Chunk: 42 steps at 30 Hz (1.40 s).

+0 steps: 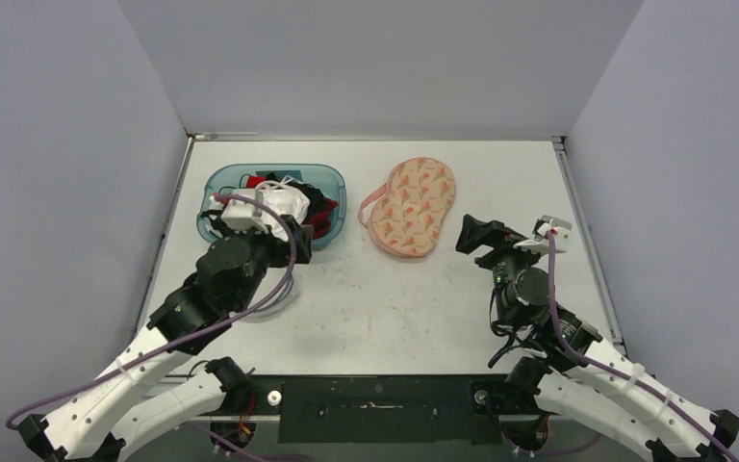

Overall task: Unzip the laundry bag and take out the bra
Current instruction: Reset both arms

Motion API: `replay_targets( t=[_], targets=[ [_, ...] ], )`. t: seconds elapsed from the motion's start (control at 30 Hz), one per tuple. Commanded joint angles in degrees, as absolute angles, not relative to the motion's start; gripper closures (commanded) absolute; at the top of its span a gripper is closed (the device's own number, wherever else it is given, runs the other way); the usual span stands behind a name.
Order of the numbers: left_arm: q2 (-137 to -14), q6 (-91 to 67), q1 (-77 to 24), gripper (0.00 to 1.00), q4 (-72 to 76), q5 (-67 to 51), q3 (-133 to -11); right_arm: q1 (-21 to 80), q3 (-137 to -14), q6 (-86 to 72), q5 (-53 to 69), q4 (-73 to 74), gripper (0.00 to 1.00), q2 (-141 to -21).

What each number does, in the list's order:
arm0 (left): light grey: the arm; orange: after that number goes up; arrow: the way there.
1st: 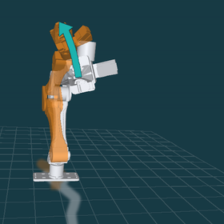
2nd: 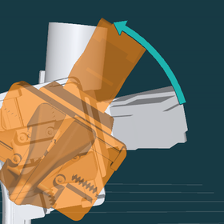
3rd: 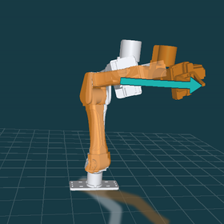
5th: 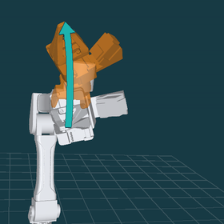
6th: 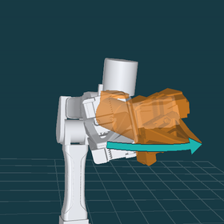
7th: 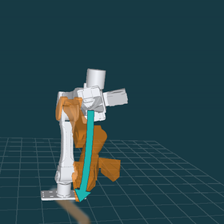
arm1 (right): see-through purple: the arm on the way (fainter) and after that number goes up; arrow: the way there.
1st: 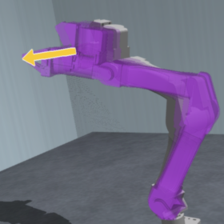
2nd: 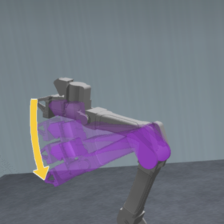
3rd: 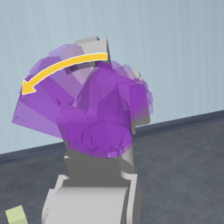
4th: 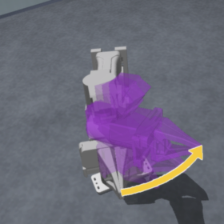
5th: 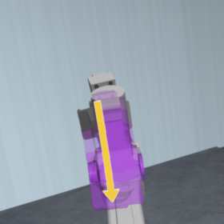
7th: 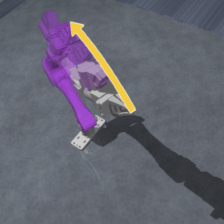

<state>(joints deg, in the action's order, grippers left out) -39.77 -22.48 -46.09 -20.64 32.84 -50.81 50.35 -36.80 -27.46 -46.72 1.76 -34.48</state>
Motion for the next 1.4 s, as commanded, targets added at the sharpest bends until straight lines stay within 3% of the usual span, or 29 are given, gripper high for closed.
replay_targets(
  t=[0.0, 0.13, 0.33, 0.53, 0.67, 0.8, 1.03, 1.2, 1.37],
  targets=[
    [-44.73, -27.94, -41.72, 0.04, -23.98, 20.06, -52.75, 50.46, -38.11, -24.66, -41.56, 4.57, 0.1, -36.93],
    [-43.56, -30.83, -41.33, 0.04, -22.18, 20.39, -51.37, 49.84, -40.92, -34.2, -45.99, 10.03, 0.1, -39.58],
    [-40.5, -35.64, -41.22, 0.04, -19.13, 23.53, -48.1, 34.95, -46.07, -38.73, -27.34, 13.66, 0.1, -48.2],
    [-40.95, -40.3, -41.13, 0.04, -22.96, 28.38, -47.34, 15.32, -40.09, -45.29, -7.9, 8.4, 0.1, -47.53],
    [-40.49, -42.09, -41.13, 0.04, -21.41, 28.05, -45.93, 9.32, -38.83, -48.29, 2.78, 4.43, 0.1, -51.31],
    [-40.26, -43.41, -41.05, 0.04, -21.86, 29.12, -45.74, 12.34, -42.16, -40.93, 12.58, -1.03, 0.1, -54.85],
    [-40.32, -40.57, -40.87, 0.04, -18.34, 27.54, -46.65, 39.04, -47.06, -25.65, -18.49, 0.57, 0.1, -52.45],
    [-44.04, -36.7, -40.85, 0.04, -20.99, 29.93, -50.11, 40.52, -46.45, -27.36, -32.21, 4.4, 0.1, -52.16],
    [-46.95, -31.35, -40.83, 0.04, -22.59, 33.87, -54.05, 40.49, -40.05, -26.21, -33.25, 0.58, 0.1, -46.09]
  ],
)
